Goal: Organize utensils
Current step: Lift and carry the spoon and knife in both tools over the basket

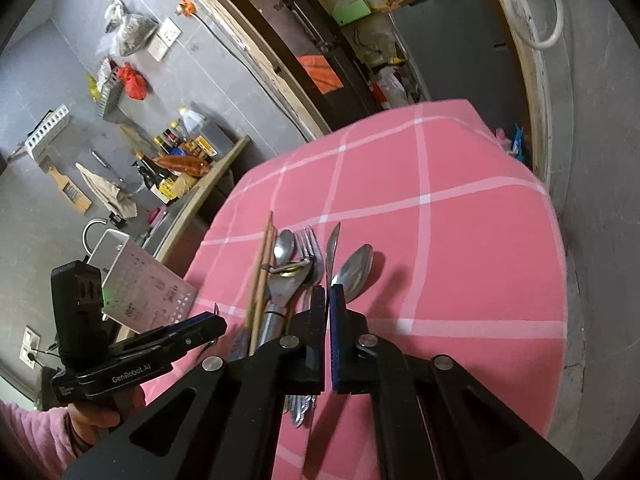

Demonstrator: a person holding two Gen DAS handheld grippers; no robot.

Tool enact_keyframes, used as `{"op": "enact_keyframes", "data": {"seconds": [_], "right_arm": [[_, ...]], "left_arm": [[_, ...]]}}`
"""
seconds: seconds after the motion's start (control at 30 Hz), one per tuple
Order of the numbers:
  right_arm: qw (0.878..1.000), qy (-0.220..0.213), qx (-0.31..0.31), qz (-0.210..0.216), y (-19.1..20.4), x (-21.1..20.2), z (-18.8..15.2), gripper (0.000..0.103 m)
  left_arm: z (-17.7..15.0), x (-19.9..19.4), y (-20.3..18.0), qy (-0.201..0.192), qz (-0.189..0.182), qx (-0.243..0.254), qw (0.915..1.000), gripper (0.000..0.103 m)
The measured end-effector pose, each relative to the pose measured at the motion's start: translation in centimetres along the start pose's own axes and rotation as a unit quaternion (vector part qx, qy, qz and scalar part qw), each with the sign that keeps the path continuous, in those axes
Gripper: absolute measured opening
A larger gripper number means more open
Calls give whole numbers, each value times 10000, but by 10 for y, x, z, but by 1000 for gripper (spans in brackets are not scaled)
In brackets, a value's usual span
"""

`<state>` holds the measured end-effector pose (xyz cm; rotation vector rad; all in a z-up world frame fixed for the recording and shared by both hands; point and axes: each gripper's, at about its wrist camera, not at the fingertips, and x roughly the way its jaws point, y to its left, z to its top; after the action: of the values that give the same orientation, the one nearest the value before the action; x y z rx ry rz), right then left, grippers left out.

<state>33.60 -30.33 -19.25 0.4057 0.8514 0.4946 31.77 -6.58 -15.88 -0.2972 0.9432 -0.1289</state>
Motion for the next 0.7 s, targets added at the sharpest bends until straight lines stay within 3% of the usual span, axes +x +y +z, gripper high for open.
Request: {"op": "enact_keyframes", "data": {"seconds": [0.7], "right_arm": [[9991, -345, -118, -231, 29, -36, -19, 2]], "left_arm": [[-11, -55, -12, -458, -393, 571, 9965, 36]]}}
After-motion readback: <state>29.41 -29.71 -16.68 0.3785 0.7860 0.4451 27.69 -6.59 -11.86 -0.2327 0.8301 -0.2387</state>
